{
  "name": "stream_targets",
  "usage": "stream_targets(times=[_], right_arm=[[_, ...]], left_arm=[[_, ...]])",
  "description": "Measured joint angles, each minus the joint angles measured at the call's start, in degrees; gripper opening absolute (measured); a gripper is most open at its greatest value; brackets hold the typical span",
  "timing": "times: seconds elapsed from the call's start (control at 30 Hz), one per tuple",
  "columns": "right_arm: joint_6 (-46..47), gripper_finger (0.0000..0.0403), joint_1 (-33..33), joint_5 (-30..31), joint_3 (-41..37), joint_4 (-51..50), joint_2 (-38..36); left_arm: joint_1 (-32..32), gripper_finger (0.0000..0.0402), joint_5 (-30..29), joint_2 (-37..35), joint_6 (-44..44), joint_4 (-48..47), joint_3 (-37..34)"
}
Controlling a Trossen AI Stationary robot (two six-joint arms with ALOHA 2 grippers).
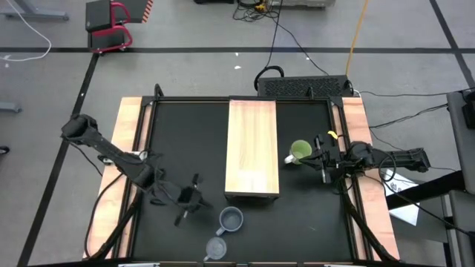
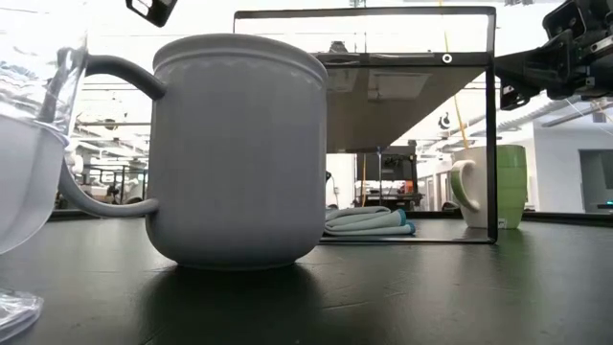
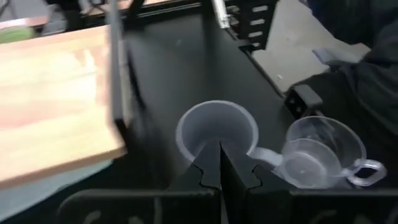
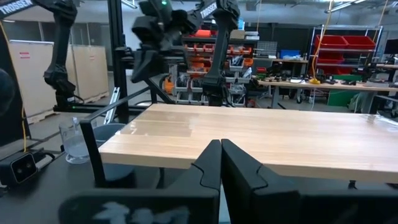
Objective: Stack small to large cups/mugs on shelf
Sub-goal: Put the transparent mug on the shelf
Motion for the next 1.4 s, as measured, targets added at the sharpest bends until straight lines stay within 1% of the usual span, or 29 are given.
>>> stream_targets(times=[0.13,0.4,0.57,0.93,1.07,1.4], right_arm=[[0.0,0.0000,0.0,0.0,0.0,-0.4,0.0],[0.4,0.0000,0.0,0.1,0.0,-3.0,0.0],[0.4,0.0000,0.0,0.2,0.0,-3.3,0.0],[0.4,0.0000,0.0,0.2,0.0,-3.4,0.0],[0.4,0.0000,0.0,0.2,0.0,-3.4,0.0],[4.5,0.0000,0.0,0.2,0.0,-3.6,0.0]], left_arm=[[-2.2,0.0000,0.4,3.8,1.4,-2.1,4.3],[-4.5,0.0000,0.7,9.6,0.5,-8.1,11.5],[-4.9,0.0000,5.8,13.4,0.7,-8.0,14.8],[-5.1,0.0000,12.1,22.5,0.0,-10.1,23.2],[-5.2,0.0000,13.3,25.5,-0.9,-11.8,25.8],[-7.0,0.0000,14.0,27.8,-7.0,-14.9,31.7]])
